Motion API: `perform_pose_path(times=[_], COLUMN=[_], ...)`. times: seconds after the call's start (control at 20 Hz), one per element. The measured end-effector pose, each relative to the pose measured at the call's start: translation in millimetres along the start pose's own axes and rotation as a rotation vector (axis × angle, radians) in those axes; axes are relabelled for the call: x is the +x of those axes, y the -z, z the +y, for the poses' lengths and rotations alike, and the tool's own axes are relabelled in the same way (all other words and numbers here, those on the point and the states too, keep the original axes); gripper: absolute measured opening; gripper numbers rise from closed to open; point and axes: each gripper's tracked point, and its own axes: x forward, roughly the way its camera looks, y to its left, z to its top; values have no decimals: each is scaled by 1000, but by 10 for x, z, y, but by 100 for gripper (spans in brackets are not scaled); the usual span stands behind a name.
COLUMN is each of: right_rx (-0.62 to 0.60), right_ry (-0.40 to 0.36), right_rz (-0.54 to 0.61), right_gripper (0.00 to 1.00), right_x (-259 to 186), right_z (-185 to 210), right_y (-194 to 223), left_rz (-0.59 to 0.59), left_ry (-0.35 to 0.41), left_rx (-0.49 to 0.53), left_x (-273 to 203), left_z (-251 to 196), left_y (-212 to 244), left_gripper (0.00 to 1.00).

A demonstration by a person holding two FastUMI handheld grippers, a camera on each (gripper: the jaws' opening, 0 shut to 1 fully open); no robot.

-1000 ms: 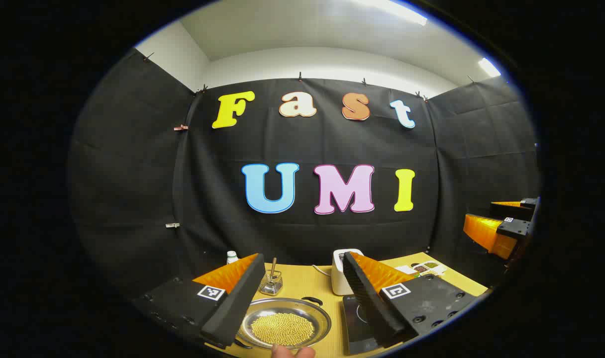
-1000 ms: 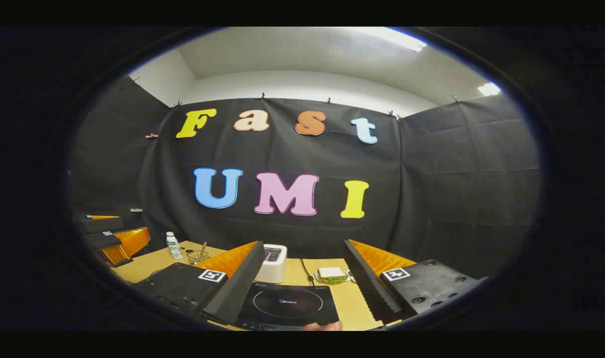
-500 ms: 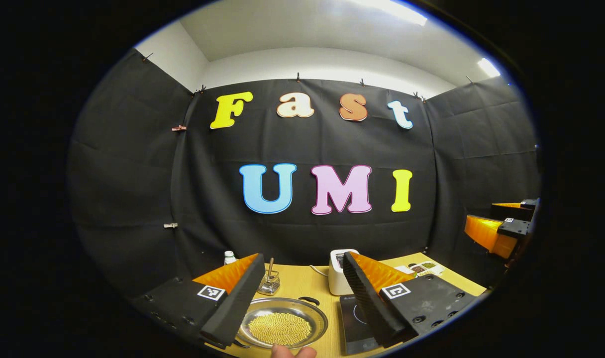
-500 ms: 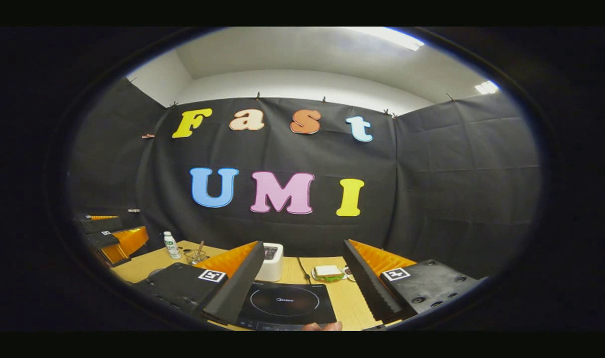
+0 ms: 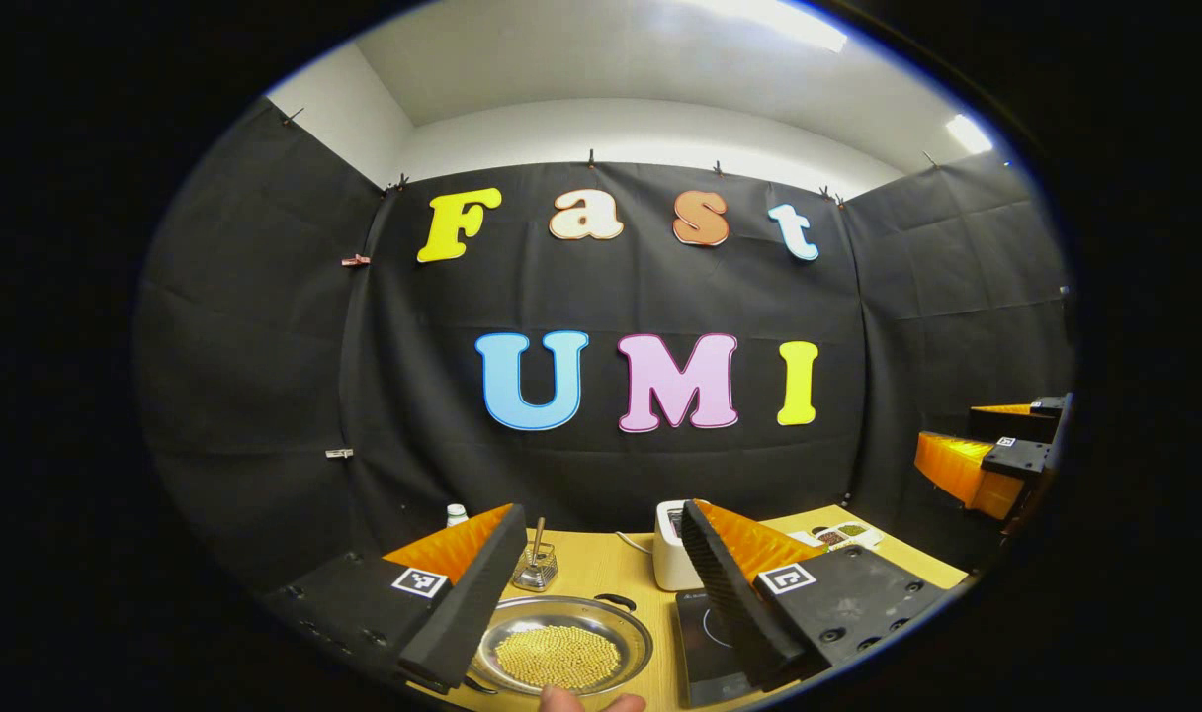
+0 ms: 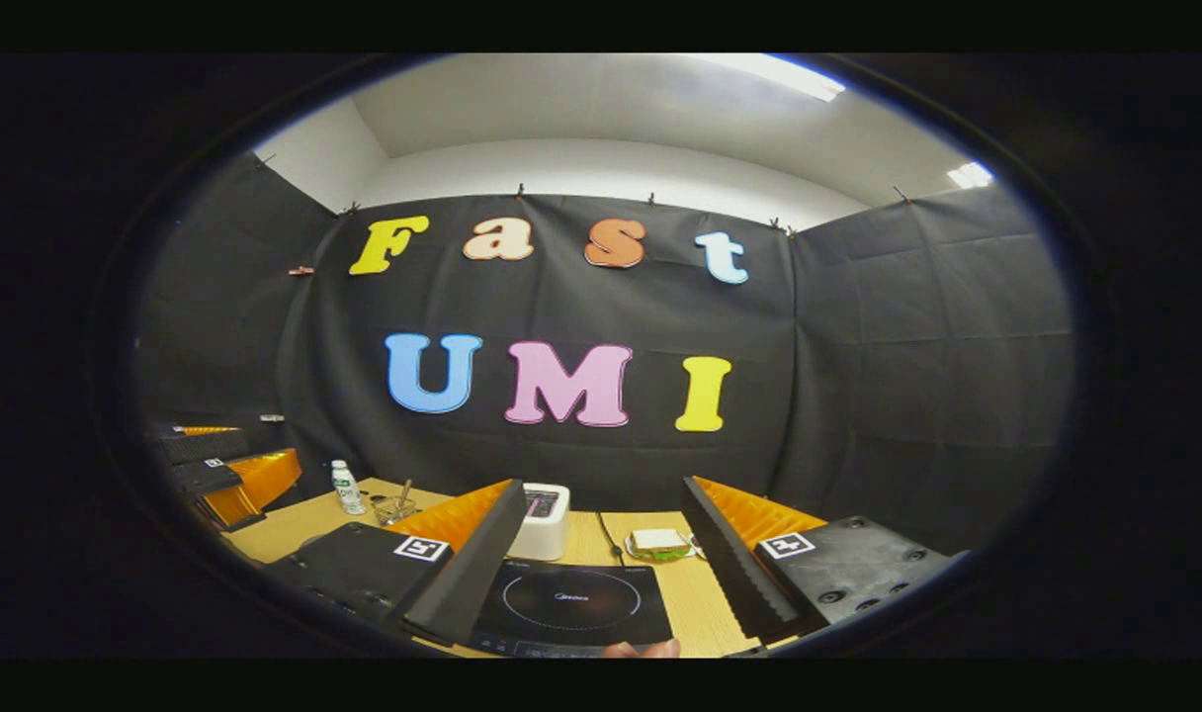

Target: First push the handle of the pot to place it horizontally, then grasp the pot with both hands and set it on the induction cooktop.

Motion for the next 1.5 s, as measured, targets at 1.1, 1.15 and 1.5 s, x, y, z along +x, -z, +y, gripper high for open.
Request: perform_pose_path(times=[1.1, 1.15, 1.5], right_rx=[-45, -46, -47], right_ry=[-2, -4, -3], right_rz=[15, 18, 45], right_gripper=[98, 98, 98], right_x=[6, 15, 16], right_z=[41, 43, 46], right_y=[100, 113, 221], left_rz=[481, 526, 790], left_ry=[256, 273, 357], left_rx=[88, 93, 38], left_x=[-271, -323, -637], left_z=[-264, -269, -171], left_y=[1313, 1444, 2191], left_gripper=[5, 5, 5])
